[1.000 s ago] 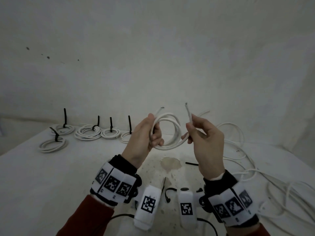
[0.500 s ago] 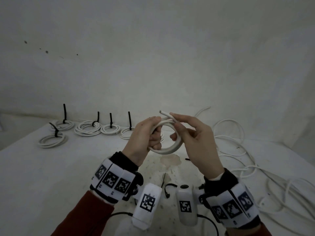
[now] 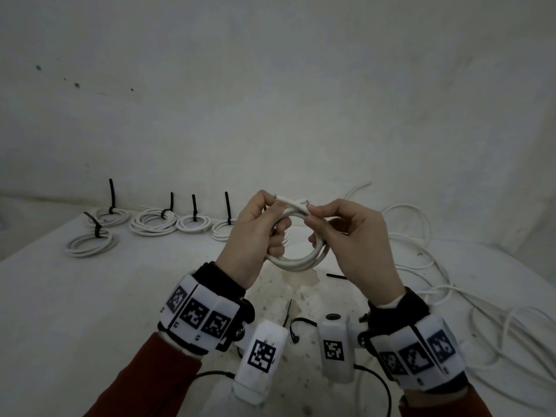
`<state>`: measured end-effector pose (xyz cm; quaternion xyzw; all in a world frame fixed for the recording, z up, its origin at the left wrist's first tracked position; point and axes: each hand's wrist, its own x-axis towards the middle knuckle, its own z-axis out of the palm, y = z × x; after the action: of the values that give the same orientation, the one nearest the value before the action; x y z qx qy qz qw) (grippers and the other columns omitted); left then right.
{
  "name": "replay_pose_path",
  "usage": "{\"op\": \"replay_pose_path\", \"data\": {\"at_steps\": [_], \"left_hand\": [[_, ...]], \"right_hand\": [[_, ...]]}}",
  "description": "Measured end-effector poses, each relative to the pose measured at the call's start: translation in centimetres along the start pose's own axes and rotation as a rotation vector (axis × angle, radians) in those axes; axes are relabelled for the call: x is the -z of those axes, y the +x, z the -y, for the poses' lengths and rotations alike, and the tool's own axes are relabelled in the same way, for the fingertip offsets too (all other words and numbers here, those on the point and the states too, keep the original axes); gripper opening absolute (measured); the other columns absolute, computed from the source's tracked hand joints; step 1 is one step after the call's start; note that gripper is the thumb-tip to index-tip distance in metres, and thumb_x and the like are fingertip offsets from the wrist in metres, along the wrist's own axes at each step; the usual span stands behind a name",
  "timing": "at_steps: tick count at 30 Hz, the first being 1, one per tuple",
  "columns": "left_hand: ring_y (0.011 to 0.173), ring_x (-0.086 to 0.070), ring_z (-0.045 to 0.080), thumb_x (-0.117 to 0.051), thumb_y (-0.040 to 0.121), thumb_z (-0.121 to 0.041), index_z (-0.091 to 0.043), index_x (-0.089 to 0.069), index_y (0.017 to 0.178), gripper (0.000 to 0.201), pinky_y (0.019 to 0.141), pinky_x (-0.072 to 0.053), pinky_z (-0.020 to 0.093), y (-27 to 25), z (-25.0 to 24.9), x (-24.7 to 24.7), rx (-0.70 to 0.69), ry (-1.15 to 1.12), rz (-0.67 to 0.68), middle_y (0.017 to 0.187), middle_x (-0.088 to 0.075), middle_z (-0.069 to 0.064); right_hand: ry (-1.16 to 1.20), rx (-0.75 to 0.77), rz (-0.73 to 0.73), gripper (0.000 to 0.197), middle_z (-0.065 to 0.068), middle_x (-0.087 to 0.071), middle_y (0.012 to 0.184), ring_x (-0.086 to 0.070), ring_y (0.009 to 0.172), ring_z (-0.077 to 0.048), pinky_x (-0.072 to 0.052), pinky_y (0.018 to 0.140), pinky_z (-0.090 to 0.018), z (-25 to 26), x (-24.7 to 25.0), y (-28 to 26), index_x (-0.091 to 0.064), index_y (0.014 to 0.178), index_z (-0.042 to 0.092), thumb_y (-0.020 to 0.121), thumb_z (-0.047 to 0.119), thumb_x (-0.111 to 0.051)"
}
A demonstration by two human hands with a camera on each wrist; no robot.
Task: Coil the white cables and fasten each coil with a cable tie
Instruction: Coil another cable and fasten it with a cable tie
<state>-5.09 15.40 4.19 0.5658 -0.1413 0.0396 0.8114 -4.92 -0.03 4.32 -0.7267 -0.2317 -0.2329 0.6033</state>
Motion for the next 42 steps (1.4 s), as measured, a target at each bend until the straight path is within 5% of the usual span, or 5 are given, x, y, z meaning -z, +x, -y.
{"op": "replay_pose_path", "data": {"at_steps": [12, 20, 23, 31, 42], "left_hand": [[0.042, -0.02, 0.007, -0.052, 0.093, -0.036, -0.015, -0.039, 0.086, 0.025, 0.038, -0.021, 0.017, 0.3, 0.6, 0.3, -0.005, 0.126, 0.016, 0.056, -0.033, -0.005], [0.038, -0.022, 0.005, -0.044, 0.099, -0.021, -0.019, -0.037, 0.073, 0.027, 0.037, -0.021, 0.016, 0.3, 0.0, 0.5, -0.187, 0.118, -0.069, 0.055, -0.038, -0.006], [0.039, -0.023, 0.005, -0.044, 0.099, -0.021, -0.02, -0.037, 0.074, 0.026, 0.038, -0.022, 0.017, 0.2, 0.0, 0.4, -0.228, 0.139, -0.08, 0.053, -0.04, -0.01], [0.044, -0.026, 0.011, -0.038, 0.1, -0.019, -0.016, -0.033, 0.076, 0.025, 0.044, -0.038, 0.023, 0.2, -0.5, 0.8, -0.067, -0.032, 0.104, 0.064, -0.041, 0.001], [0.052, -0.038, 0.014, -0.044, 0.099, -0.019, -0.016, -0.04, 0.077, 0.022, 0.053, -0.039, 0.029, -0.3, 0.1, 0.4, -0.146, 0.465, 0.218, 0.064, -0.05, -0.003]], "right_hand": [[-0.073, -0.087, 0.012, 0.011, 0.011, -0.069, 0.062, -0.068, 0.057, -0.018, -0.054, 0.058, -0.03, -0.1, -0.3, -0.2, -0.072, 0.08, 0.013, 0.083, 0.003, -0.07], [0.17, -0.465, 0.2, 0.061, -0.009, -0.074, 0.095, -0.071, 0.083, -0.026, -0.057, 0.085, -0.045, 0.4, 1.0, 0.0, -0.051, 0.116, 0.01, 0.065, 0.027, -0.08], [0.197, -0.492, 0.259, 0.034, -0.013, -0.074, 0.097, -0.069, 0.087, -0.022, -0.052, 0.092, -0.042, -0.1, 0.3, -0.2, -0.059, 0.106, 0.003, 0.082, 0.026, -0.068], [0.652, -0.431, 0.207, 0.025, 0.002, -0.04, 0.057, -0.042, 0.05, -0.012, -0.05, 0.064, -0.029, 0.2, -0.8, 0.1, -0.058, 0.095, 0.002, 0.1, 0.015, -0.037], [0.368, -0.611, 0.063, 0.052, 0.002, -0.031, 0.043, -0.024, 0.036, -0.013, -0.04, 0.052, -0.031, 0.5, -1.1, -0.4, -0.053, 0.059, 0.011, 0.077, 0.059, -0.063]]}}
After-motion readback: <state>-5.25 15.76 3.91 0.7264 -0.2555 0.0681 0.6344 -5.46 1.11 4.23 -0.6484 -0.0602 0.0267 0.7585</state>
